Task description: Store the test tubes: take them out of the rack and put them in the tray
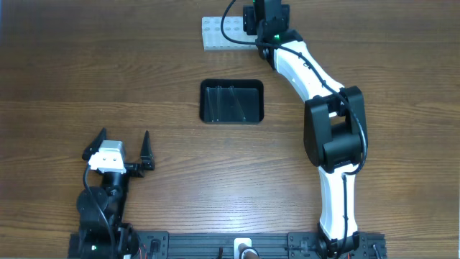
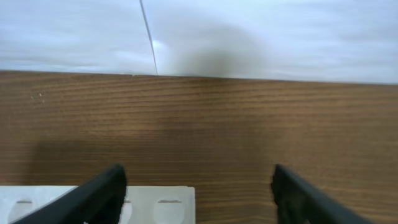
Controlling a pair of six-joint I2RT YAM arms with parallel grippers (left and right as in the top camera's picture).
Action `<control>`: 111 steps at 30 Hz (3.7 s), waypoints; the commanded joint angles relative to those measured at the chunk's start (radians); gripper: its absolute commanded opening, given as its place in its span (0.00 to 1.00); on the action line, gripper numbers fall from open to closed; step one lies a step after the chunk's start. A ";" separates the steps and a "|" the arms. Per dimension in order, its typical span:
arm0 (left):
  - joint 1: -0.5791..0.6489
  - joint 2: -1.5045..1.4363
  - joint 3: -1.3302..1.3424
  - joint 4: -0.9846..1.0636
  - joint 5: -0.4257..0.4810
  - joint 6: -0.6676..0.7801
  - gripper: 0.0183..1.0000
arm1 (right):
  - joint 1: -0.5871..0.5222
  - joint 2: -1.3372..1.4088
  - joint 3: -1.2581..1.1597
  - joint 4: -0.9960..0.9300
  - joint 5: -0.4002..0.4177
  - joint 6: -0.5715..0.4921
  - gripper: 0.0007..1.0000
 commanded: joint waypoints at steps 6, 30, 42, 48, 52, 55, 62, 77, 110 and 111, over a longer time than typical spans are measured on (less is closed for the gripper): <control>0.005 -0.009 -0.005 -0.003 0.013 -0.014 1.00 | 0.018 0.019 0.005 -0.027 -0.009 0.010 0.51; 0.005 -0.009 -0.005 -0.003 0.013 -0.014 1.00 | 0.028 0.019 0.005 -0.042 -0.032 0.015 0.15; 0.005 -0.009 -0.005 -0.003 0.013 -0.014 1.00 | 0.028 0.017 0.007 -0.034 -0.031 0.014 0.08; 0.005 -0.009 -0.005 -0.003 0.013 -0.014 1.00 | 0.033 -0.053 0.010 -0.045 -0.032 0.022 0.07; 0.005 -0.009 -0.005 -0.003 0.013 -0.014 1.00 | 0.044 -0.150 0.010 -0.047 -0.027 0.021 0.07; 0.005 -0.009 -0.005 -0.003 0.013 -0.014 1.00 | 0.053 -0.241 0.010 -0.047 -0.027 0.018 0.08; 0.005 -0.009 -0.005 -0.003 0.013 -0.014 1.00 | 0.062 -0.459 0.010 -0.090 -0.029 0.014 0.07; 0.005 -0.009 -0.005 -0.003 0.013 -0.014 1.00 | 0.070 -0.435 -0.047 -0.746 -0.236 0.206 0.06; 0.005 -0.009 -0.005 -0.003 0.013 -0.014 1.00 | 0.108 -0.144 -0.123 -0.673 -0.278 0.232 0.06; 0.005 -0.009 -0.005 -0.003 0.013 -0.014 1.00 | 0.108 -0.143 -0.123 -0.674 -0.278 0.232 0.06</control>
